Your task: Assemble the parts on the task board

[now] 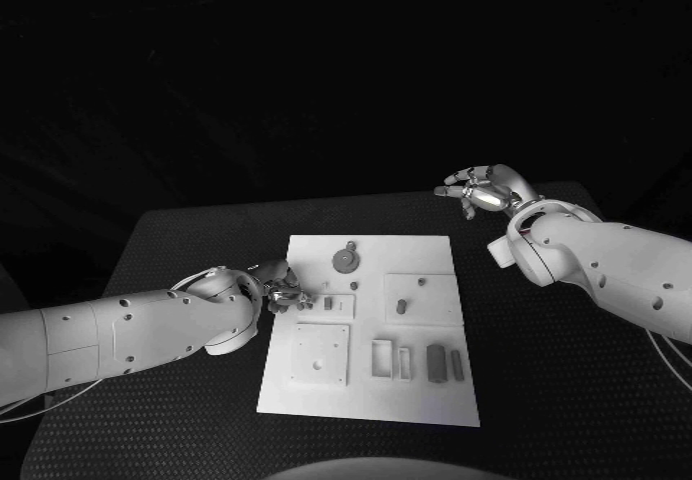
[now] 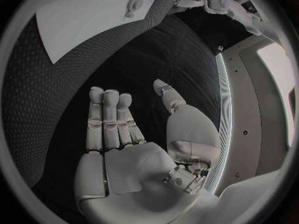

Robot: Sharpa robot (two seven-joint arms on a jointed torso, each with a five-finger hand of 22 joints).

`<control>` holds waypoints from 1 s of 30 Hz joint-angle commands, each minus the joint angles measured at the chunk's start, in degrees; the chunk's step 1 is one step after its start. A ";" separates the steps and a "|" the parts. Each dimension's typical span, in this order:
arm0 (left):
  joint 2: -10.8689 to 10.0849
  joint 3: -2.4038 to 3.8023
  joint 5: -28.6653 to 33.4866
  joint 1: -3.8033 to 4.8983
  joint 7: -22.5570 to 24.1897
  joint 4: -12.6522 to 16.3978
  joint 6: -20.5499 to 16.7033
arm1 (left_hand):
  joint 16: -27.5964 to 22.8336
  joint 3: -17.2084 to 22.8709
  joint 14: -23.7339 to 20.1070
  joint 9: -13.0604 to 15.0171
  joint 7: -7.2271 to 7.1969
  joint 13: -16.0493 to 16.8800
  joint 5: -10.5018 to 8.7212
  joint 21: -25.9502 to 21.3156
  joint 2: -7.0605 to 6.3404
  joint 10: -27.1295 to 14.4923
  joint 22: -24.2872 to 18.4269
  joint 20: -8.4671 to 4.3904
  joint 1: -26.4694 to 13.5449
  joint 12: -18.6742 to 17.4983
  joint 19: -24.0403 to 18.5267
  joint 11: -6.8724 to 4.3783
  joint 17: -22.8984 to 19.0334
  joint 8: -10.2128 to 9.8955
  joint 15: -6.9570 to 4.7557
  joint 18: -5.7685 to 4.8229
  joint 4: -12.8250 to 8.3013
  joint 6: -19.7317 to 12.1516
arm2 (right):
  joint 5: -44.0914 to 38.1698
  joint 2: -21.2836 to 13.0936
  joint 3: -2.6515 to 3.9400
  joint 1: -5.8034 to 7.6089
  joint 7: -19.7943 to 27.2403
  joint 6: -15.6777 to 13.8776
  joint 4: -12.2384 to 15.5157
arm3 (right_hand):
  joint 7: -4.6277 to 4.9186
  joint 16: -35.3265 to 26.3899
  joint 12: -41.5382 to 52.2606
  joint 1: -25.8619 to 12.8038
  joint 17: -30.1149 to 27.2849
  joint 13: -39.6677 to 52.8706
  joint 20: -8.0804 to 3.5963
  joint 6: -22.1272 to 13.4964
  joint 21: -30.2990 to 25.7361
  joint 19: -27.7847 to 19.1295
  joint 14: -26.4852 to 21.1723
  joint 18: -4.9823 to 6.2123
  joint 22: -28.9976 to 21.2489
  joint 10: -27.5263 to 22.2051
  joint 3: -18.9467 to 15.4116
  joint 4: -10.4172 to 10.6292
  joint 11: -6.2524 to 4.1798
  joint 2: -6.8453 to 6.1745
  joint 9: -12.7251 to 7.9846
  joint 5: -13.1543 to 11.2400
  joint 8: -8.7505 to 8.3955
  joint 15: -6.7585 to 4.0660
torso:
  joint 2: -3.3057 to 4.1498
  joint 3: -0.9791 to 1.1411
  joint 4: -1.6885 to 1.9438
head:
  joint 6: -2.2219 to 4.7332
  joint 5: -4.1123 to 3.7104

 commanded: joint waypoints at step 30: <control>0.26 0.03 2.19 -0.03 1.04 0.23 -1.03 | 0.47 0.39 -0.17 0.24 0.35 -0.05 -0.19 -0.32 -1.89 0.13 0.35 -5.58 -0.70 0.47 0.49 0.37 -0.05 0.11 -0.31 0.47 1.92 0.09 | -0.23 -0.02 0.03 -0.10 0.46 0.79 0.01 | 1.55 0.33 0.32 -0.28 -0.17 -0.25 0.27 1.81 -0.30 -0.03 -0.53 1.66 0.09 -8.31 -0.10 0.21 0.95 0.12 -0.10 0.25 0.26 0.01 | 0.01 -0.01 -0.01 | 0.11 -0.13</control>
